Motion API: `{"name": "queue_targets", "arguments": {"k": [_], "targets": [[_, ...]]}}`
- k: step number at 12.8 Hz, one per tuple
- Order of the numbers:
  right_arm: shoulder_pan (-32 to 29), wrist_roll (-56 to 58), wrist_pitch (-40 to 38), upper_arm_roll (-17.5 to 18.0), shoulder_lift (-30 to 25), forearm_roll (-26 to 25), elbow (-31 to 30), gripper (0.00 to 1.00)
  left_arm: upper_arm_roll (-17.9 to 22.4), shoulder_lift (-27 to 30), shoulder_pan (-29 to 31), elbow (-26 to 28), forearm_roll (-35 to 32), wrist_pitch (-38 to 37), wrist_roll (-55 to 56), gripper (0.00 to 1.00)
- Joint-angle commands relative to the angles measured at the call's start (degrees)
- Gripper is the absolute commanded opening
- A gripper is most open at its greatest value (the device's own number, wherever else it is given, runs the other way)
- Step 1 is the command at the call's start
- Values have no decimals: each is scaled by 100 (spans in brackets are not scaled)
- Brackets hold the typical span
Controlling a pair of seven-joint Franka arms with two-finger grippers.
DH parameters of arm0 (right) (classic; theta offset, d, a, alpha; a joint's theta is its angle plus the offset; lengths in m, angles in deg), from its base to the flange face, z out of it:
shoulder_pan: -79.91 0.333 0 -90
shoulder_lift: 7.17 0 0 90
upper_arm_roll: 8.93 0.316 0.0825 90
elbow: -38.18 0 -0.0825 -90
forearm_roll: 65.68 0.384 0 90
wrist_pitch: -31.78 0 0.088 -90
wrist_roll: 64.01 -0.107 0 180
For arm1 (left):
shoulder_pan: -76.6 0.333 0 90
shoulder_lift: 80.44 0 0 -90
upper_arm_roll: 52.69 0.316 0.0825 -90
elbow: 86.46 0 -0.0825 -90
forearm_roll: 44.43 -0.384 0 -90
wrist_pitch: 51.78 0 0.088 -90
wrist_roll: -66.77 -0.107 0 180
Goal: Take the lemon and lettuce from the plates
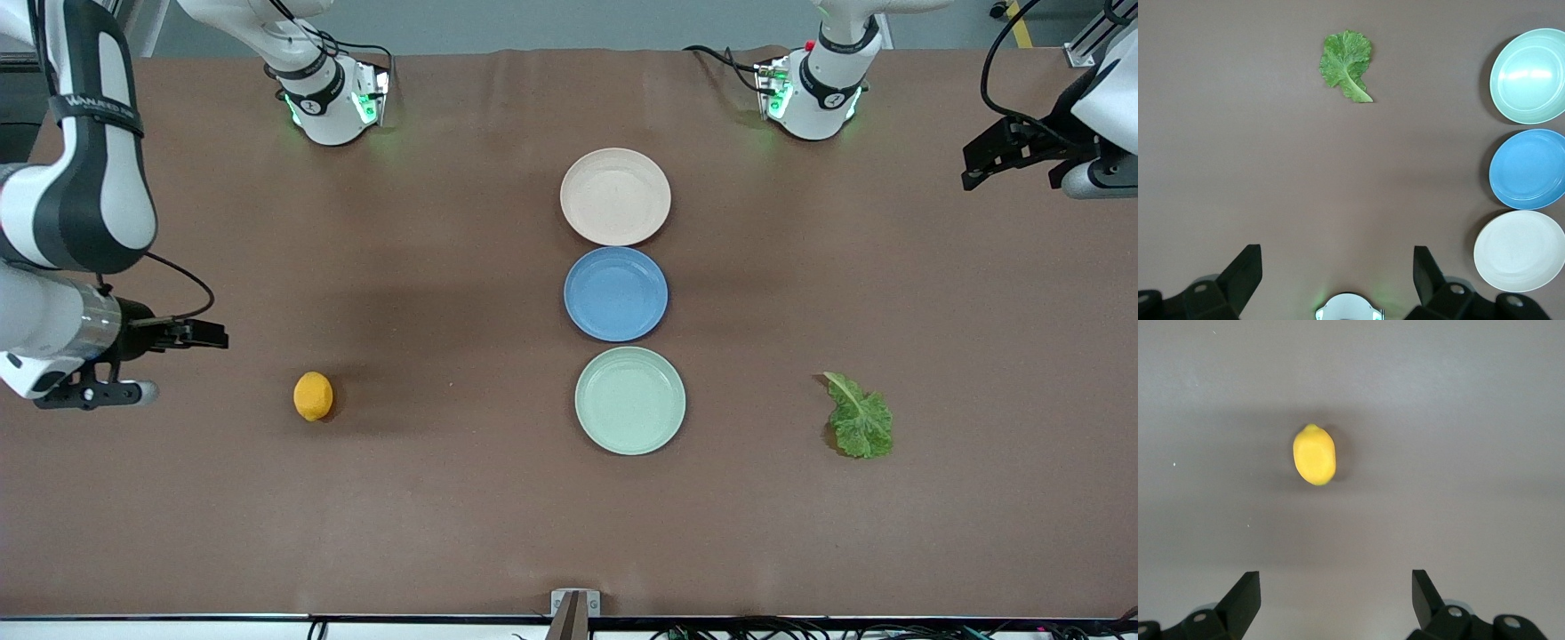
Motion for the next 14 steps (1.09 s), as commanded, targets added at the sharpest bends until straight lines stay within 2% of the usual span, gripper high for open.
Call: {"name": "queue_targets", "arguments": {"k": [1,5,10,14], "targets": [[-56,-369,-179,38,-361,-124,-200,100,-9,135,-3,114,-141,68,52,100],[-21,-406,-374,73,-537,-248,-69,100,-9,126,-3,114,-141,77,43,100],[-336,138,-479,47,-529,-248,213,100,-9,109,-11,114,-141,77,43,100],[-328,139,-497,56,-503,-326,406,100,-9,109,-3,114,-141,77,43,100]]}}
